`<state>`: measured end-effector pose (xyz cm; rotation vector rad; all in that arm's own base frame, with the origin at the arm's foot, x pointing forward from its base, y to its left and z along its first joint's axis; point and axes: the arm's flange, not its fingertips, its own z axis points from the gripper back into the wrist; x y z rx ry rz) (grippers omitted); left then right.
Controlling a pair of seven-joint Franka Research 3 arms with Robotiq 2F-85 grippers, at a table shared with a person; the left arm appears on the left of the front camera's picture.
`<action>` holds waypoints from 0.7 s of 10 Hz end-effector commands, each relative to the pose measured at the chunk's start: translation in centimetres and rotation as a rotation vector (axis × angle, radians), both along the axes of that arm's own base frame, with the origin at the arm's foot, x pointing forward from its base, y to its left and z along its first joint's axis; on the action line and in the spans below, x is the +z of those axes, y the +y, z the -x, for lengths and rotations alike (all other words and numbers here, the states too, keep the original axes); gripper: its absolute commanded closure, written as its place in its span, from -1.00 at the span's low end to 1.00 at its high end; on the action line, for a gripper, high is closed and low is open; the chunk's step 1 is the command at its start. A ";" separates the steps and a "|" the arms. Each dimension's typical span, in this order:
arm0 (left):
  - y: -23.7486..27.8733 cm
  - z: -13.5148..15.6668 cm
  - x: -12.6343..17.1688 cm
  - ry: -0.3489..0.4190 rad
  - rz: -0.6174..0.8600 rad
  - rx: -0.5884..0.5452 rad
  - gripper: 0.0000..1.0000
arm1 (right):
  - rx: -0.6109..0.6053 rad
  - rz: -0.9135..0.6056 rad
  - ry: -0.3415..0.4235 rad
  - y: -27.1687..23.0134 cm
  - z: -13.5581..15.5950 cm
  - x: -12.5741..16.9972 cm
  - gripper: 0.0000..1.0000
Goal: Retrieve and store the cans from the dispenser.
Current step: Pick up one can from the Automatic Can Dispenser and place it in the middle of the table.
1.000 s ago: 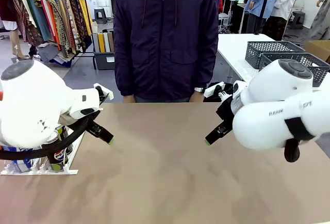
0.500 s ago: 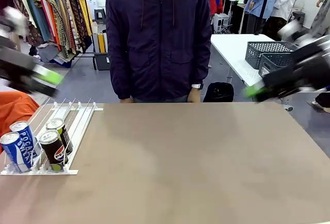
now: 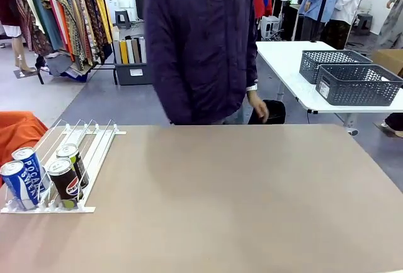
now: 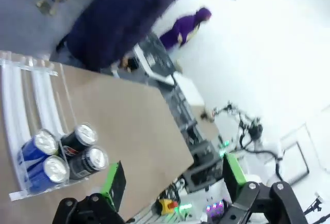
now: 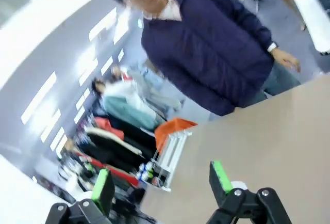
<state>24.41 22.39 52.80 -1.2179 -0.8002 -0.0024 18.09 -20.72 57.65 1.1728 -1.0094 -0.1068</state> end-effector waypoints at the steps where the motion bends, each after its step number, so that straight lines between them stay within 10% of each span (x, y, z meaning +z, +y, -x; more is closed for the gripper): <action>1: 1.5 -0.2 -2.0 -0.053 0.087 0.046 -1.00 | -0.043 -0.149 0.081 4.5 0.7 -9.2 -1.00; 2: 1.2 -0.2 -2.5 -0.094 0.055 0.038 -1.00 | -0.082 -0.156 0.129 4.6 -0.5 -9.5 -1.00; 3: 2.0 0.7 -1.7 -0.018 0.052 0.049 -1.00 | -0.041 -0.085 0.037 -2.6 0.6 -2.4 -1.00; 7: 2.0 0.7 -1.7 -0.018 0.052 0.049 -1.00 | -0.041 -0.085 0.037 -2.6 0.6 -2.4 -1.00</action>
